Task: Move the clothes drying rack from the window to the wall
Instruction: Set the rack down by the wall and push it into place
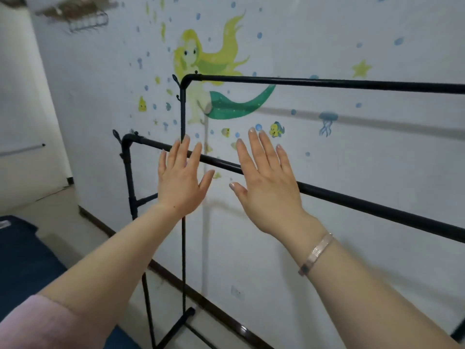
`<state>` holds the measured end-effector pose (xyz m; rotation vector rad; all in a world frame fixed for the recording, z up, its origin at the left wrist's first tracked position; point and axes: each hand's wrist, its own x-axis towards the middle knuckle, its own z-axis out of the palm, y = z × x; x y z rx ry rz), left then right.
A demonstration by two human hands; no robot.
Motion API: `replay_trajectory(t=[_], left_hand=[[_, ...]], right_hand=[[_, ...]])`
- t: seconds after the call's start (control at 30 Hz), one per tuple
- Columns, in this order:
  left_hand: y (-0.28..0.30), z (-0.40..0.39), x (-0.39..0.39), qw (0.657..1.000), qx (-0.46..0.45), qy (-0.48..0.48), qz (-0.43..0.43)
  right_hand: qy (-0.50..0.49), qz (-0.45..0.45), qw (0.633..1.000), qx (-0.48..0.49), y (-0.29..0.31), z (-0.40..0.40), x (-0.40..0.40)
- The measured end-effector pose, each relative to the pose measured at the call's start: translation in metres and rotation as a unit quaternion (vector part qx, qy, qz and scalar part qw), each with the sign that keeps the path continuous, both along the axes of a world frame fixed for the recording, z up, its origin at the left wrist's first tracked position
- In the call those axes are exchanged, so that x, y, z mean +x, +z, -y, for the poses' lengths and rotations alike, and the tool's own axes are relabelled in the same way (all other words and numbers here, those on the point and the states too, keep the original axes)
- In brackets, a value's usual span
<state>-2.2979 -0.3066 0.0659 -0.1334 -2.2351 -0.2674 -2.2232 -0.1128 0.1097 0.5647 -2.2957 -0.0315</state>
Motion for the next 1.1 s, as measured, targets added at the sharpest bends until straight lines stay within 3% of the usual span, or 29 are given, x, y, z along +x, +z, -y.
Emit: replay_trajectory(t=[0.17,0.3,0.5,0.8,0.97,1.1], left_hand=[[-0.003,0.106,-0.060,0.995,-0.020,0.060,0.076],[0.002,0.128,-0.096,0.994,-0.045,0.009,0.095],[0.011,0.125,-0.126,0.994,-0.037,-0.068,0.072],[0.013,0.111,-0.146,0.992,-0.032,-0.094,0.077],[0.011,0.105,-0.144,0.991,-0.067,-0.073,0.095],[0.016,0.072,-0.120,0.979,-0.117,-0.144,0.080]], right_hand=[[0.020,0.064,0.998,0.006,0.002,0.094,-0.074],[-0.050,0.116,0.992,0.024,-0.006,0.120,-0.112],[-0.154,0.073,0.985,-0.005,-0.010,0.119,-0.129],[-0.195,0.063,0.979,-0.005,-0.013,0.113,-0.146],[-0.160,0.050,0.986,-0.007,-0.017,0.104,-0.139],[-0.184,0.032,0.982,-0.012,-0.025,0.072,-0.111]])
